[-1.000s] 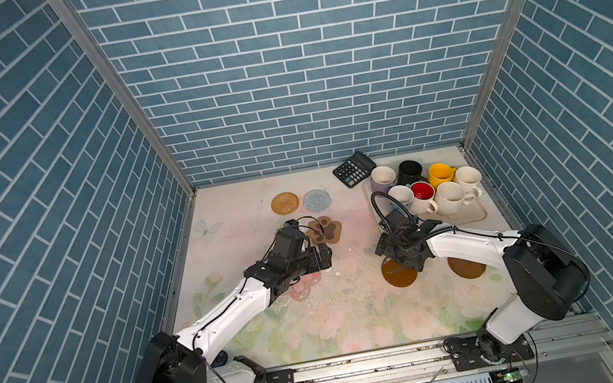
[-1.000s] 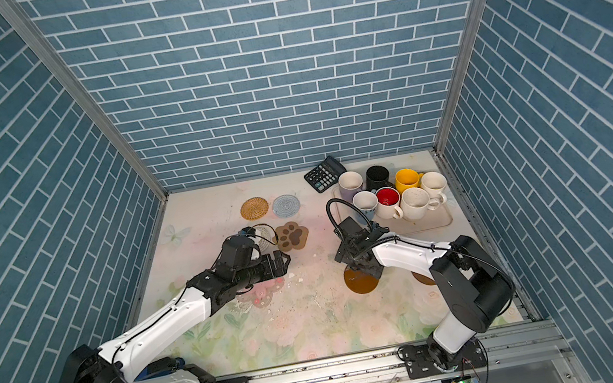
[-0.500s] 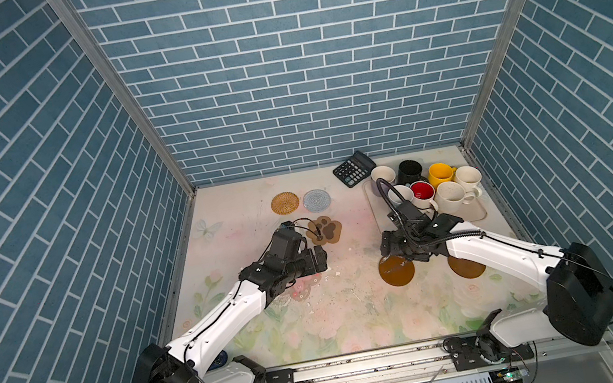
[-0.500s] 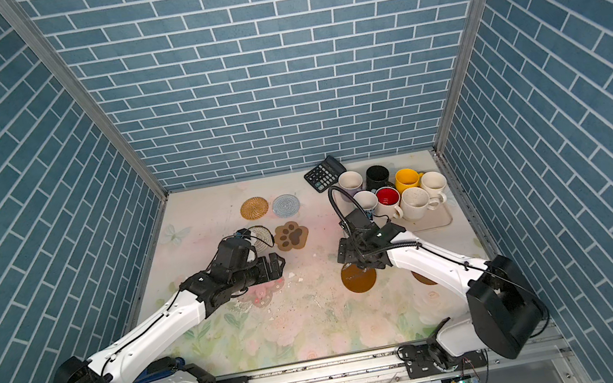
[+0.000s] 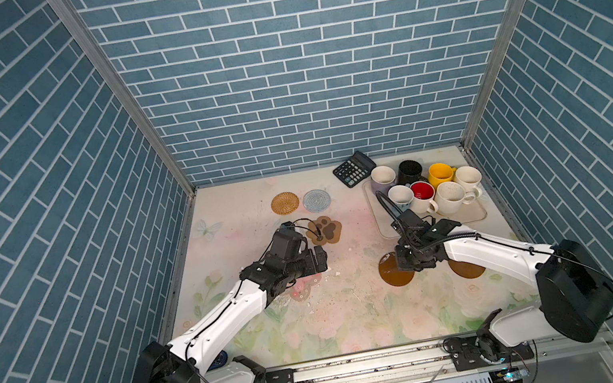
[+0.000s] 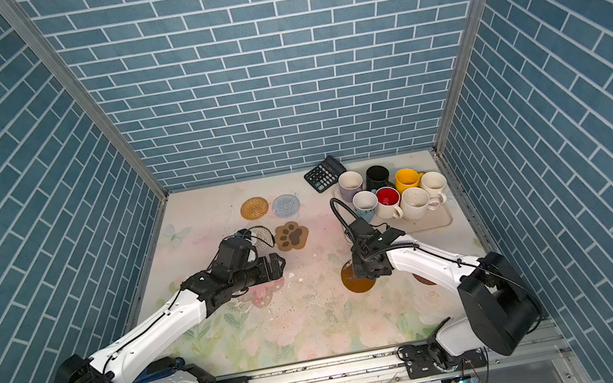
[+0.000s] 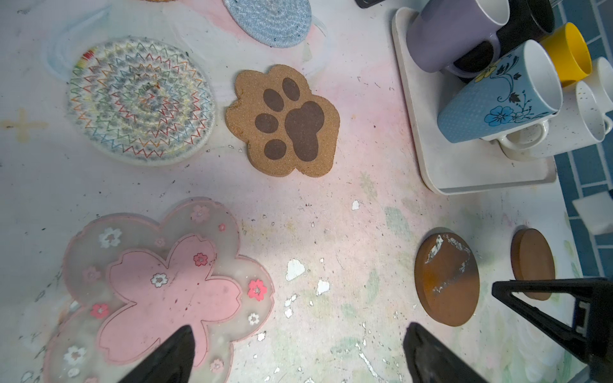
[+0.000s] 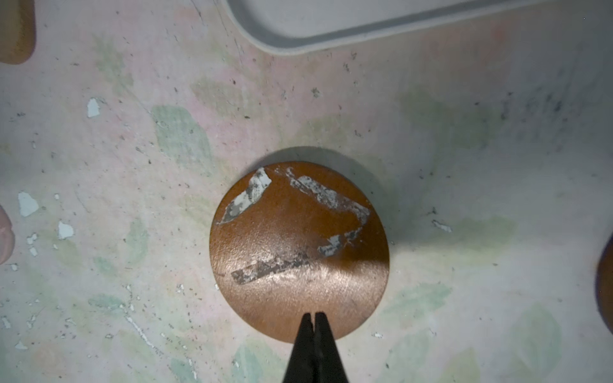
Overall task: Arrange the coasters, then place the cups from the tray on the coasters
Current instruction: 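Drag the patched coaster with the right gripper beside the paw coaster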
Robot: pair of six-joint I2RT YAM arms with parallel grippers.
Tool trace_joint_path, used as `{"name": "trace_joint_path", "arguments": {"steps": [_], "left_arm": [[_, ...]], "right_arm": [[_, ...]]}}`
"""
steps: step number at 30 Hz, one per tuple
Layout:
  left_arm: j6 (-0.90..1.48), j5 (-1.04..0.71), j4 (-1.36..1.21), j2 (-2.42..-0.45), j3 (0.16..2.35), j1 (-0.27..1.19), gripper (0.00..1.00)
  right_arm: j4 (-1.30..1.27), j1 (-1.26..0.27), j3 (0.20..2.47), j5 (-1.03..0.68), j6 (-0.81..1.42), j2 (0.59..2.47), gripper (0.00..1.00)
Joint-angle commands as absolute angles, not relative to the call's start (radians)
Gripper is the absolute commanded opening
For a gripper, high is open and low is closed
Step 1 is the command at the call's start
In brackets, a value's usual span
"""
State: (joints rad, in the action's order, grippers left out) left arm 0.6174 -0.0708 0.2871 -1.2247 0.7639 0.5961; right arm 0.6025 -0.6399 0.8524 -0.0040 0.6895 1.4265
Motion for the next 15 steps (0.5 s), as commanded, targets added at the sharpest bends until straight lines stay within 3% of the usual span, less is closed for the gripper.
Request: {"name": "trace_joint_path", "arguments": {"steps": [1,15], "left_arm": [[0.621,-0.055,0.297,-1.229,0.753,0.591,0.99],[0.615,-0.045,0.326,-1.159,0.727,0.553,0.99]], "right_arm": [[0.567,-0.636,0.857,-0.040,0.646,1.486,0.00],[0.458,-0.706,0.923,-0.145,0.642,1.734,0.00]]}}
